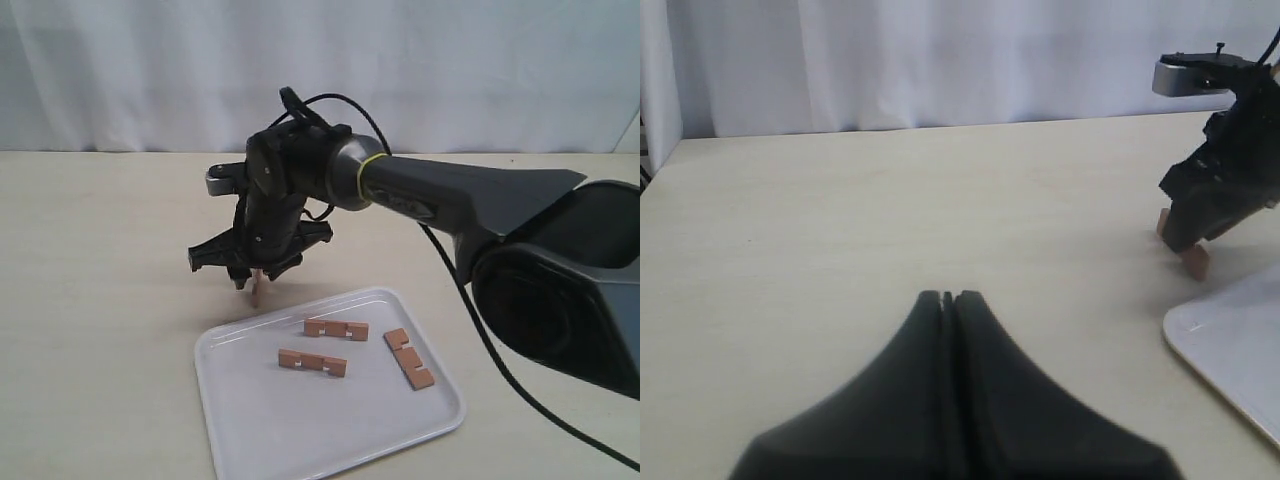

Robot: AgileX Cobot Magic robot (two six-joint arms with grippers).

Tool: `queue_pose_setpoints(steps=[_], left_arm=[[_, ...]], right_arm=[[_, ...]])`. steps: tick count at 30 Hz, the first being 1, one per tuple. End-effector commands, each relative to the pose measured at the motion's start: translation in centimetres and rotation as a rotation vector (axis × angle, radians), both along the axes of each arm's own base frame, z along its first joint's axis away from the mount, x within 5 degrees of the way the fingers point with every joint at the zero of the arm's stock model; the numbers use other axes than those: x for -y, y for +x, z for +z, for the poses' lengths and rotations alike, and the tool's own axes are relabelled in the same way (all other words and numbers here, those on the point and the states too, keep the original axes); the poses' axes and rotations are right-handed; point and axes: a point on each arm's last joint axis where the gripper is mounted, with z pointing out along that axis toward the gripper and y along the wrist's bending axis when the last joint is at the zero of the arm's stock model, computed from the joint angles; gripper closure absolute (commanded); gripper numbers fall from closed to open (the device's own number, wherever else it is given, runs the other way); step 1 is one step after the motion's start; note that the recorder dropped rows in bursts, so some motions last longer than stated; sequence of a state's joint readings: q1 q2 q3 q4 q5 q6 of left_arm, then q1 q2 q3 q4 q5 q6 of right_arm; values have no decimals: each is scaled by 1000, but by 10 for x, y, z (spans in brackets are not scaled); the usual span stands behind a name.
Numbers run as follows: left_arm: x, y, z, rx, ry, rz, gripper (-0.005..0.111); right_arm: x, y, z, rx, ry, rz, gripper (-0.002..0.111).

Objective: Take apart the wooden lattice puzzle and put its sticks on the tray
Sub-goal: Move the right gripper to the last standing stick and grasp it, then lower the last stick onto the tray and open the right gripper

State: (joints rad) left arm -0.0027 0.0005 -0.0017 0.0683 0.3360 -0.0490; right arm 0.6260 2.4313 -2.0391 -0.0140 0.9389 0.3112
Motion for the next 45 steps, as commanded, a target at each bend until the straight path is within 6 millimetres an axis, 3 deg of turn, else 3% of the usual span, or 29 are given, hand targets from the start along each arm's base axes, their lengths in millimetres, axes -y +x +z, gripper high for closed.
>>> queue_pose_setpoints(steps=[1, 7, 11, 18, 26, 31, 45], left_arm=[[0, 0, 0, 11, -1, -6, 107], [0, 0, 0, 11, -1, -6, 107], [0, 0, 0, 11, -1, -6, 107], [0, 0, 0, 11, -1, -6, 107], [0, 0, 0, 11, -1, -6, 107], [0, 0, 0, 11, -1, -6, 107], [0, 0, 0, 11, -1, -6, 107]], right_arm=[[3, 6, -9, 33, -41, -42, 64], [3, 6, -17, 26, -46, -41, 68], [2, 6, -17, 22, -41, -43, 104], [3, 4, 2, 33, -30, -41, 104], [14, -9, 62, 55, -74, 70, 104], [24, -22, 88, 45, -108, 120, 104], [62, -69, 105, 98, -131, 159, 104]])
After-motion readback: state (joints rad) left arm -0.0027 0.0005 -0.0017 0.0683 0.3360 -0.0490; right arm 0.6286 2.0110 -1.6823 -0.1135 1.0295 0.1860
